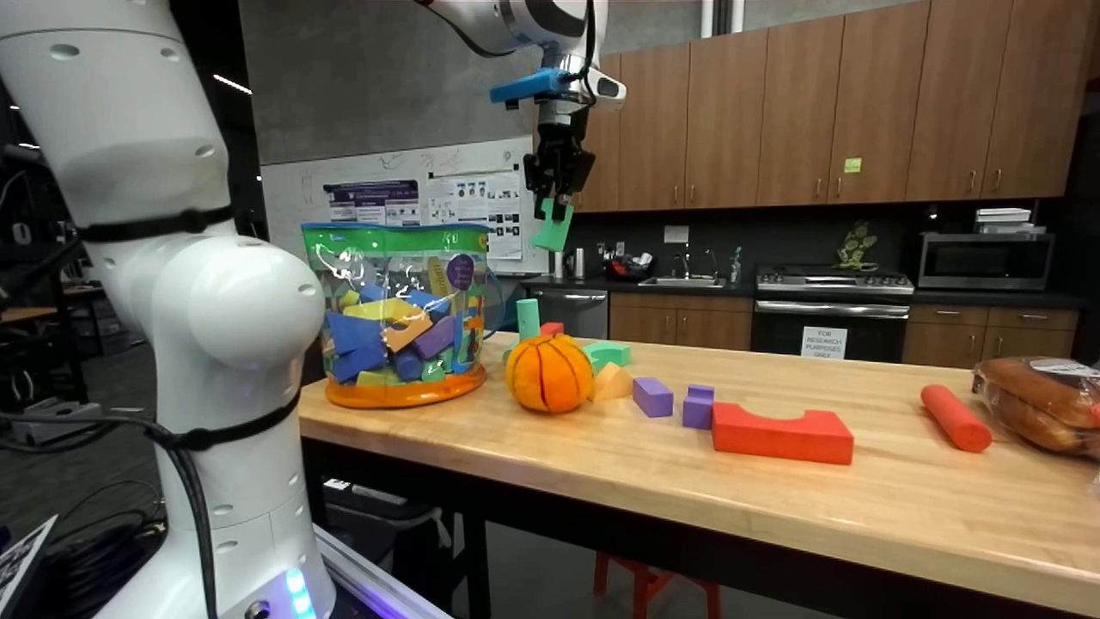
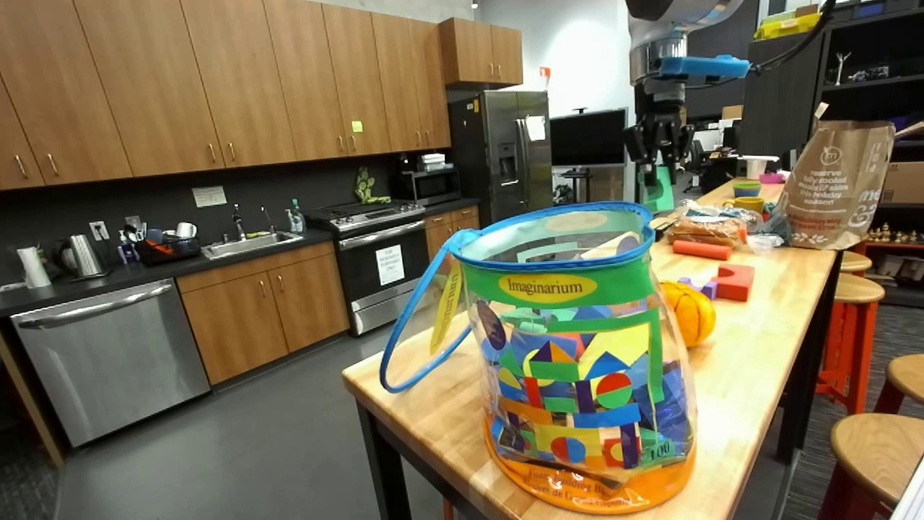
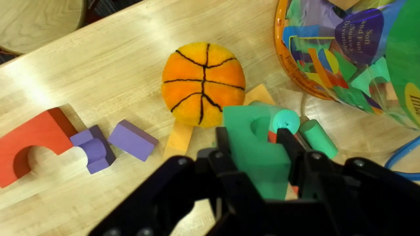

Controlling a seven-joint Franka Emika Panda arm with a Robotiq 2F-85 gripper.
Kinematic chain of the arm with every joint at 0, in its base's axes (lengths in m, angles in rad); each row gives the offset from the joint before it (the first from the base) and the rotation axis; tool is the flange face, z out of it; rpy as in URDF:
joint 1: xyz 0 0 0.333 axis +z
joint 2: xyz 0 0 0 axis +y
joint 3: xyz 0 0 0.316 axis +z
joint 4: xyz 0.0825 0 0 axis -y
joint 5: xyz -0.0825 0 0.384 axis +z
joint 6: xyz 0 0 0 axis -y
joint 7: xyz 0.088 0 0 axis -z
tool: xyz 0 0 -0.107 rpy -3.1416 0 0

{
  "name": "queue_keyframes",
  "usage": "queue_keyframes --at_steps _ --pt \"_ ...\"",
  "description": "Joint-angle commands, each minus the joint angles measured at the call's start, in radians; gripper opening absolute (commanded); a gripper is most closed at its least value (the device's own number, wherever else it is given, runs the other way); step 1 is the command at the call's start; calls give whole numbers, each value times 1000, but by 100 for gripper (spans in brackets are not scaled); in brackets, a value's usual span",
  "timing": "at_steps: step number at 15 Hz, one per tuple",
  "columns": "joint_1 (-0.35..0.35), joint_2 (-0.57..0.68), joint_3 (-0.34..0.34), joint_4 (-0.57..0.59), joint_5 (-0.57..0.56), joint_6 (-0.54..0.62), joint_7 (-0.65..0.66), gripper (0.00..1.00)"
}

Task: Remove one green toy block from the toy bag

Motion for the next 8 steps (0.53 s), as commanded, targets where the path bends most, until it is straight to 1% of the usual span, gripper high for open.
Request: queue_keyframes --at_steps 1,2,3,4,7,8 --pt "-25 30 13 32 -3 -18 -5 21" --pt "-26 32 13 33 -3 -21 -5 65" --pt "-27 35 14 36 -10 -28 -7 66" --pt "-26 22 15 9 1 -6 -4 45" --pt "-26 27 15 14 0 -8 -3 64" --pt "-26 28 15 14 0 -8 -3 67"
